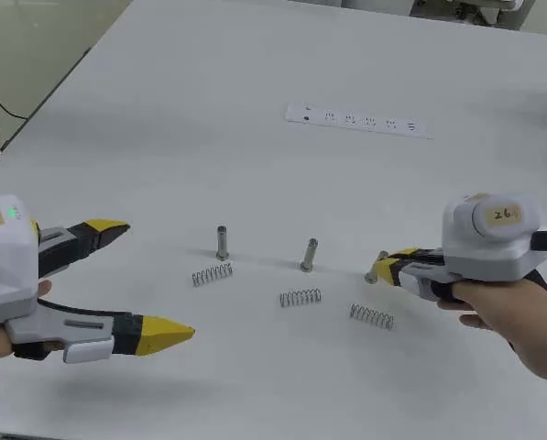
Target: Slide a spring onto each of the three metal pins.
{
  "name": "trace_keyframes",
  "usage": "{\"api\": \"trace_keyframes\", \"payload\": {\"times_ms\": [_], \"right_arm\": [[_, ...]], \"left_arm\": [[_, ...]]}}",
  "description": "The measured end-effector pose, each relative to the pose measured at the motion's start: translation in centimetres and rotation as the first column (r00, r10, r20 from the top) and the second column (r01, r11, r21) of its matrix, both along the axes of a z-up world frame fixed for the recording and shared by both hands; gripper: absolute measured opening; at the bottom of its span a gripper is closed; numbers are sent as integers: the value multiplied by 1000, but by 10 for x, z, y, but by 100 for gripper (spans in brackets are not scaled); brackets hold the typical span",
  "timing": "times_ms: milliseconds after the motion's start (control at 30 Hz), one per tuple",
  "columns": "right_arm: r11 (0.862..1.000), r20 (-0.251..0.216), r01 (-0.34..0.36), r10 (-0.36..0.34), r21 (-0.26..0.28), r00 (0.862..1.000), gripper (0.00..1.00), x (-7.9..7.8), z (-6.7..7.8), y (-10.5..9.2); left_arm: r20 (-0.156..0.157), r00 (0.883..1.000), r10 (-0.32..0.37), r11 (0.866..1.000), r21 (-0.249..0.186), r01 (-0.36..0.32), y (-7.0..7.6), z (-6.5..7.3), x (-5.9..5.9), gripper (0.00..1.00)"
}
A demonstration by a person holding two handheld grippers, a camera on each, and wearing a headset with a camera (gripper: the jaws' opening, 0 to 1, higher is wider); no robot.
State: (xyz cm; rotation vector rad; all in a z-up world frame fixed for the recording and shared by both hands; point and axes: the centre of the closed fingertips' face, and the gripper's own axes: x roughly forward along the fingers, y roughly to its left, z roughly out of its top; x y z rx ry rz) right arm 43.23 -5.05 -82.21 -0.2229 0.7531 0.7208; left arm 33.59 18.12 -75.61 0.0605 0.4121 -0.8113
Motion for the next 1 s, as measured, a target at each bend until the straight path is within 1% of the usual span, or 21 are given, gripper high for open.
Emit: {"api": "trace_keyframes", "payload": {"times_ms": [100,233,700,833,933,1000], "right_arm": [[1000,-5,3,-3,2,1000,8,-1,-1,-1],[1000,-9,2,-2,10,1000,13,-2,-1,-1],[999,8,-10,10,31,1000,20,-7,4,-1],[999,16,-21,21,31,1000,21,-9,7,-1],[999,27,-35,35,19,999,24,-11,8,-1],[999,24,-42,42,20,999,23,-13,9,-1]], "left_arm": [[-1,1000,1,1000,1,-1,0,0,-1,95],[-2,1000,0,1000,2,0,1,-1,-1,95],[-8,1000,-1,1000,3,1,1,-2,0,95],[-8,1000,-1,1000,3,1,1,-2,0,95],[-8,1000,-1,1000,2,1,1,-2,0,95],[-8,1000,-3,1000,2,3,1,-2,0,95]]}}
